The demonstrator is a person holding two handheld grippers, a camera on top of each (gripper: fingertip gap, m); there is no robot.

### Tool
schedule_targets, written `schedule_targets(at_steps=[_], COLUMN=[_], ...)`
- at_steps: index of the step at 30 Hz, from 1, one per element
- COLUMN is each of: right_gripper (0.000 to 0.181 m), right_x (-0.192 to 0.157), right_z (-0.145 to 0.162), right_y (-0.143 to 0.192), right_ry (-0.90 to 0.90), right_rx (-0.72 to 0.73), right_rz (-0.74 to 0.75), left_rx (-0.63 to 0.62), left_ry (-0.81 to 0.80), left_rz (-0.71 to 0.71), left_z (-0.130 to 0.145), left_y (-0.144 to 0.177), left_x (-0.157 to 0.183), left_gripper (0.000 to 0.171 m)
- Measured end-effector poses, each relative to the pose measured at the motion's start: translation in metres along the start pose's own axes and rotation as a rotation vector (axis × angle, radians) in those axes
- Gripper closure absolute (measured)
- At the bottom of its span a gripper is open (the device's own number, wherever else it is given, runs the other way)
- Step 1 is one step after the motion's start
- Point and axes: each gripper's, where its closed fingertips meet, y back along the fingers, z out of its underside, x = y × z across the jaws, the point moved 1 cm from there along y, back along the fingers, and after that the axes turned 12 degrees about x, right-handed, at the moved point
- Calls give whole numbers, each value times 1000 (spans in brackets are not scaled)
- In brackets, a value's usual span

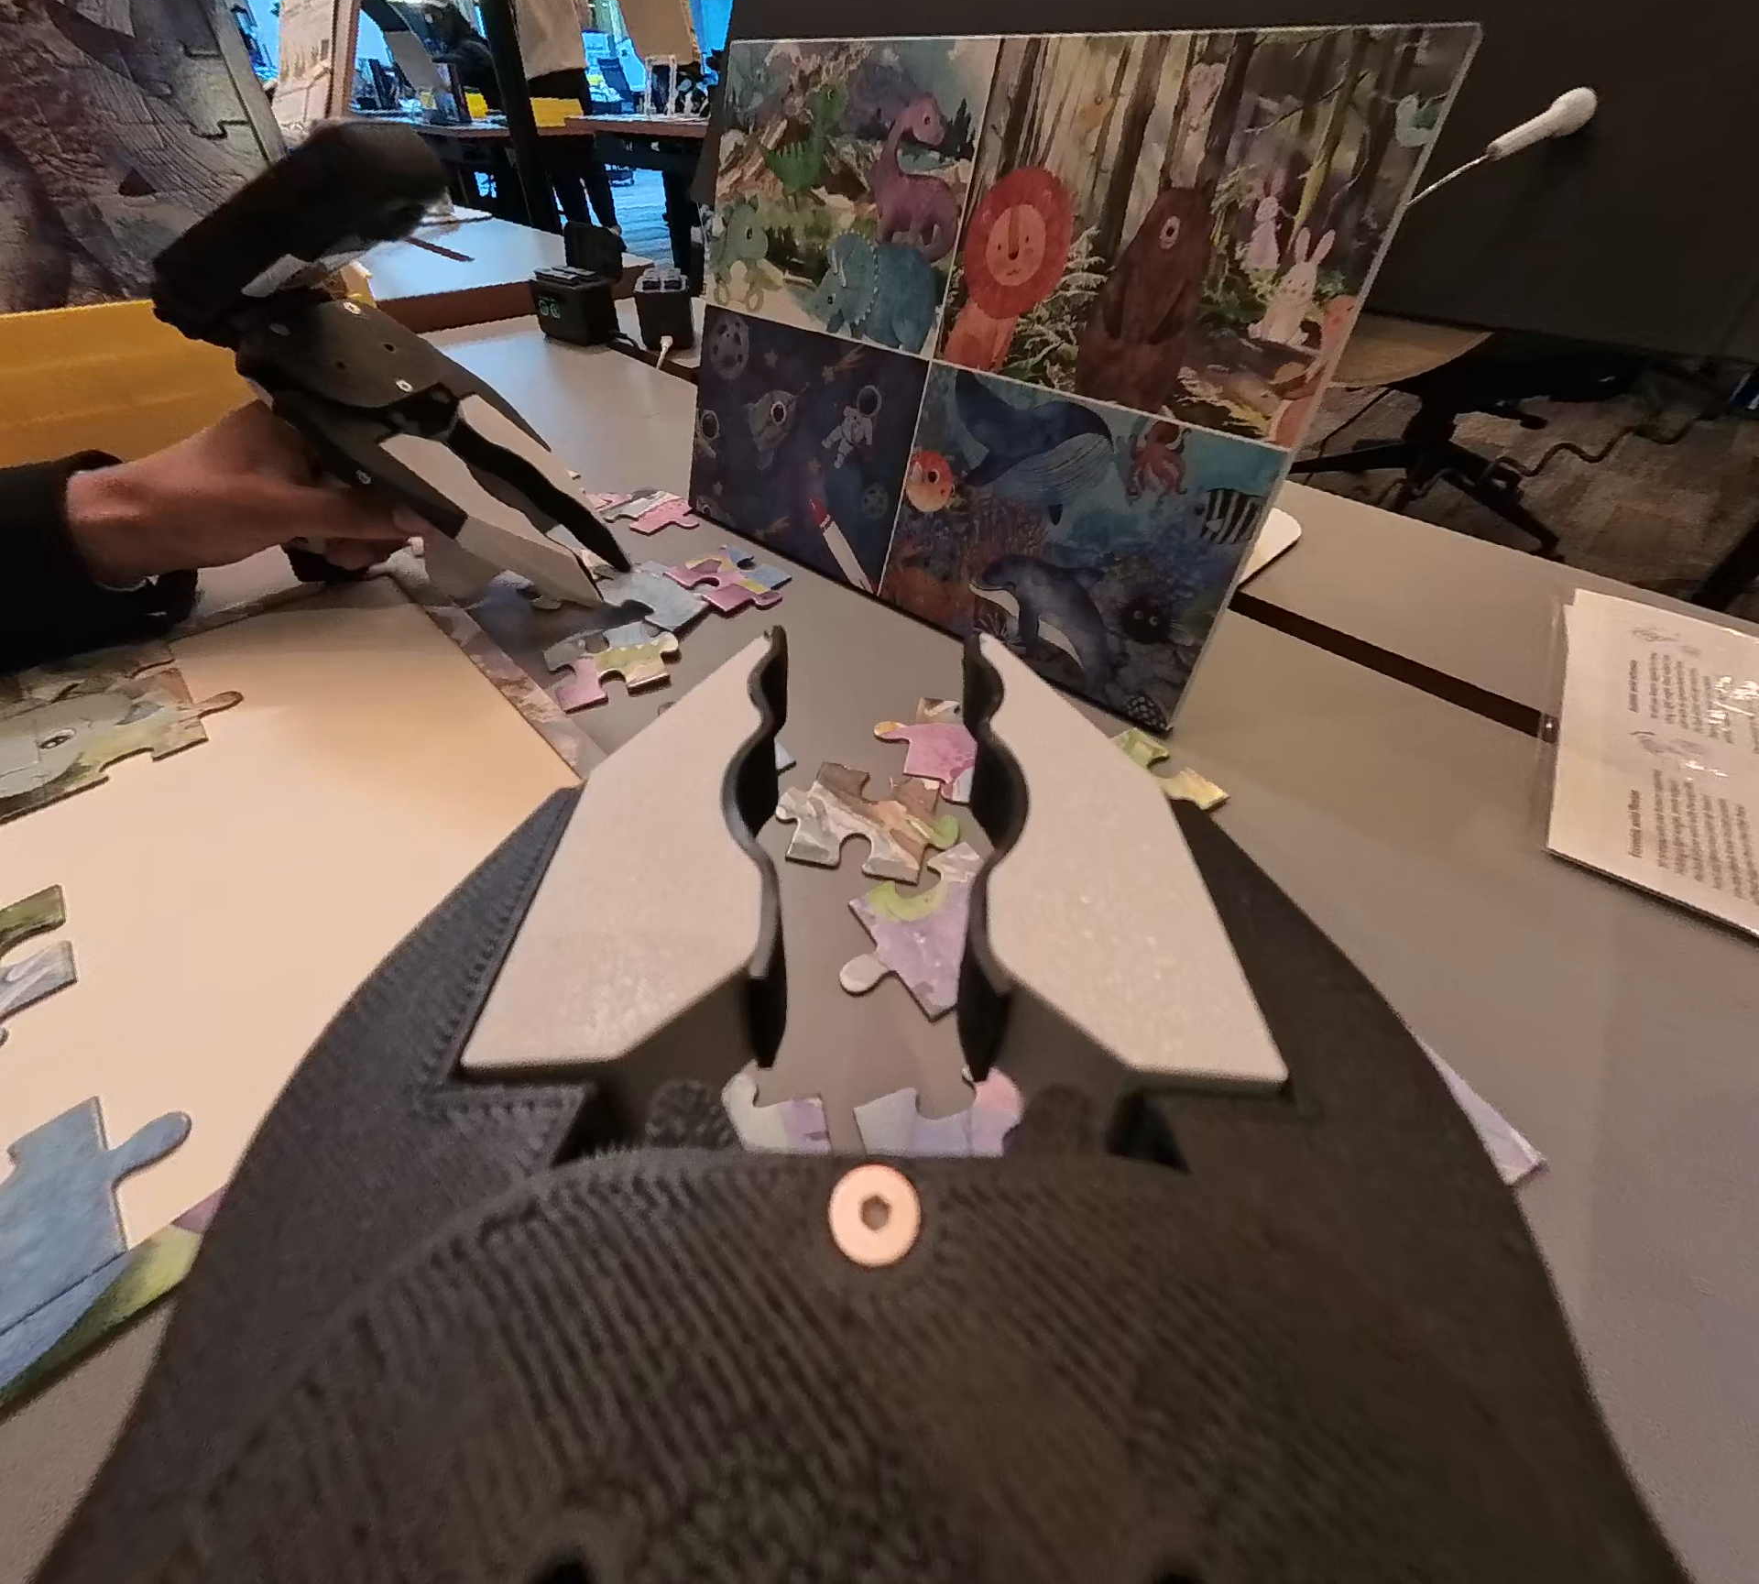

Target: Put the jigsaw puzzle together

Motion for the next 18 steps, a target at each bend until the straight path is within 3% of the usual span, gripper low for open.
schedule_targets(at_steps=[12,14,18], right_gripper=[146,146,146], right_x=[0,0,0], right_z=[-2,-2,-4], right_y=[1,1,1], right_ry=[6,5,11], right_rx=[4,5,7], right_rz=[2,2,2], left_rx=[94,122,148], left_ry=[-36,-74,-138], left_rz=[-7,-23,-35], left_z=[-29,-37,-46], left_y=[33,38,43], left_x=[10,12,20], left_gripper=[147,159,160])
